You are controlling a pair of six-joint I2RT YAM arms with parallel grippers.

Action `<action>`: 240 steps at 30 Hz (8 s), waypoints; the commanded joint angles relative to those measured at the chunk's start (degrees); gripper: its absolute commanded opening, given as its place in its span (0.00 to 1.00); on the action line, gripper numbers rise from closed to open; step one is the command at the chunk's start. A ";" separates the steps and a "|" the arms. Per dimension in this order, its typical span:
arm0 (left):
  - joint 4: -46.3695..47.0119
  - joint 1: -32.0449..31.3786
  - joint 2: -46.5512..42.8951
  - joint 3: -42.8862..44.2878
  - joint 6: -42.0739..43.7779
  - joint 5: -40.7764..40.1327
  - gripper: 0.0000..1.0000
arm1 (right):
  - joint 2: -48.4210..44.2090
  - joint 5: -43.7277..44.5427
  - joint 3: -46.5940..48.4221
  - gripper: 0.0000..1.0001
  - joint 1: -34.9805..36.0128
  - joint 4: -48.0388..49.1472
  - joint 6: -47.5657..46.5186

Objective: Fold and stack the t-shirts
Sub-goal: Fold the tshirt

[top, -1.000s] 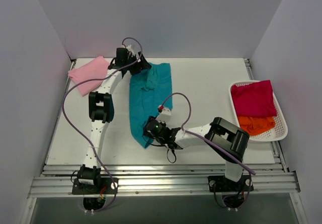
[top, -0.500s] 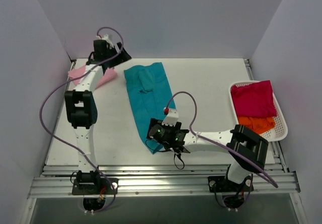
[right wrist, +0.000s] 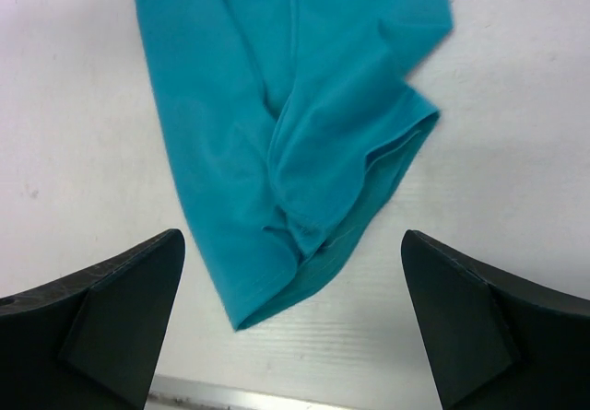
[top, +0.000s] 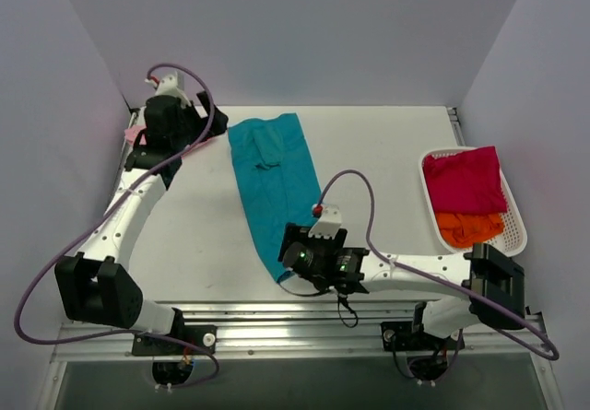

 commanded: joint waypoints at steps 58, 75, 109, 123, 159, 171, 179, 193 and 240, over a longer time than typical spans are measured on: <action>19.48 -46.49 -4.32 -57.11 -36.91 -10.92 0.03 | -10.78 -5.77 -15.88 0.97 -25.79 13.67 -9.74; -11.03 -44.64 -37.12 -62.12 -32.87 -21.30 0.94 | -20.29 -7.44 -26.33 0.97 -2.45 12.50 9.92; -5.13 -45.08 -32.36 -64.50 -34.71 -20.50 0.94 | 4.16 -4.01 -21.78 0.89 -4.35 26.23 7.04; -4.87 -45.17 -33.42 -64.94 -34.80 -20.50 0.94 | 6.36 -5.94 -22.21 0.38 -4.26 28.26 7.04; -15.68 -50.79 -39.22 -63.00 -39.89 -20.59 1.00 | -4.63 3.72 -25.46 0.00 12.26 4.26 30.33; -10.76 -55.18 -34.39 -62.92 -42.18 -20.32 0.70 | -4.72 4.34 -26.25 0.00 12.35 4.18 30.86; -9.88 -55.89 -33.50 -62.91 -42.71 -20.85 0.36 | -5.42 4.43 -26.87 0.00 12.27 4.00 31.04; -18.75 -56.07 -40.35 -60.28 -42.45 -23.05 0.02 | -8.05 5.74 -22.05 0.00 13.23 -4.16 30.16; -7.95 -22.50 -26.57 -40.51 -16.88 -10.92 0.02 | -0.86 6.45 6.09 0.00 -10.23 -0.40 -8.51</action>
